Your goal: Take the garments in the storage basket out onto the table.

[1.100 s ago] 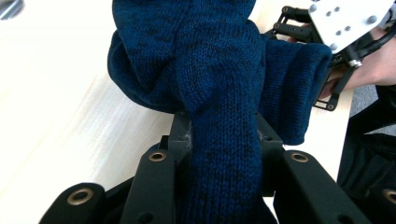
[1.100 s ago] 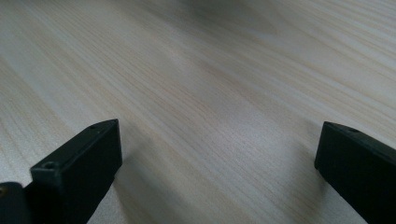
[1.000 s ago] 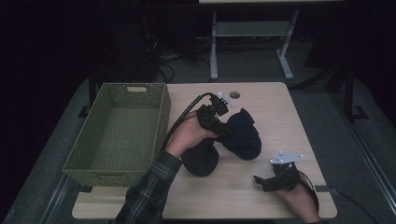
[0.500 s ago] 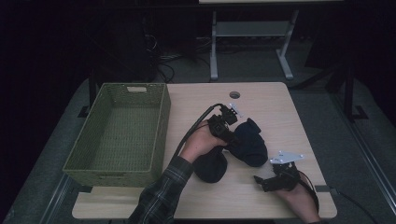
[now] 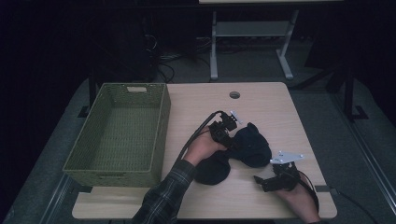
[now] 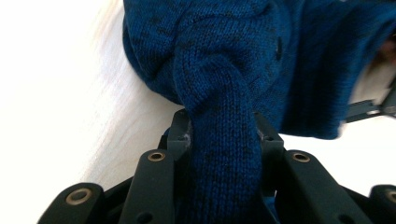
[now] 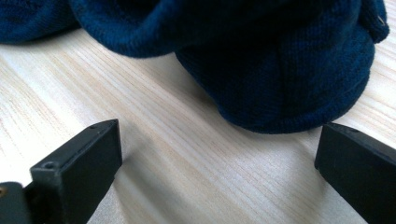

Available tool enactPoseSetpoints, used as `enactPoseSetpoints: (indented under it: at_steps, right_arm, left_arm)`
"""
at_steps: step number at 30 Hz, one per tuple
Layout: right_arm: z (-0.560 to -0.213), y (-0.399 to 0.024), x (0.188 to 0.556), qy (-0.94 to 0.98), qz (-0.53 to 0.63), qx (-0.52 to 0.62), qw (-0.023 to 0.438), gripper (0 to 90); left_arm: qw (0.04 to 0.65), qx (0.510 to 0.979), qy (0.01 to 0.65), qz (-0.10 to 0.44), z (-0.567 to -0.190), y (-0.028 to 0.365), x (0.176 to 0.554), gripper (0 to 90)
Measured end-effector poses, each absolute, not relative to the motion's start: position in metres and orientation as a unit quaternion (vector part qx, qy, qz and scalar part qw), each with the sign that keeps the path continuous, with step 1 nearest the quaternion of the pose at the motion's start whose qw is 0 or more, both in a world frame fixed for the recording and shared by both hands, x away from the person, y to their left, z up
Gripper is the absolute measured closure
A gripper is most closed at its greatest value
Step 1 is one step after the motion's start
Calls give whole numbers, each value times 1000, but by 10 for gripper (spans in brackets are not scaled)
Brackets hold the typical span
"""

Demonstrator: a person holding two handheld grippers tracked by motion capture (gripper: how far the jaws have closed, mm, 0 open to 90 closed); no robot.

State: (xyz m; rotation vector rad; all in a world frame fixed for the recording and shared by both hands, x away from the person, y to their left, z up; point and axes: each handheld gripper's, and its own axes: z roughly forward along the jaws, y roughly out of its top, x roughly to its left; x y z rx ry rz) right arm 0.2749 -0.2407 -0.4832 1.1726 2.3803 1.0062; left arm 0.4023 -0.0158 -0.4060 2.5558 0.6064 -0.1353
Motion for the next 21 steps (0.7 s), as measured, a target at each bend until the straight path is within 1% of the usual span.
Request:
enactPoseSetpoints:
  at_steps: [5,12,15,16,17,19,20,21]
  right_arm:
    - [-483,-240,274,828,349,413,148,4]
    - [-483,-240,274,828,349,413,147,4]
    - [-483,-240,274,828,350,412,148,4]
    - [-483,-240,274,828,350,412,148,4]
    - [-483,-240,274,828,349,414,147,4]
    - [-483,-240,274,828,349,414,147,4]
    - [-483,-240,274,828,349,414,147,4]
    - [-483,-240,274,828,349,412,148,4]
  left_arm:
    - [247,938,237,-53,-423,-16,406,668]
    - [255,935,241,-52,-426,-14,406,645]
    - [256,937,235,-43,-422,-12,406,535]
    - [256,937,236,-39,-420,-11,406,535]
    - [255,939,229,-30,-413,-7,405,467]
    - [255,939,227,-28,-411,-5,405,414]
    - [258,940,223,-24,-407,-4,404,414]
    - [261,939,221,-17,-402,-1,403,389]
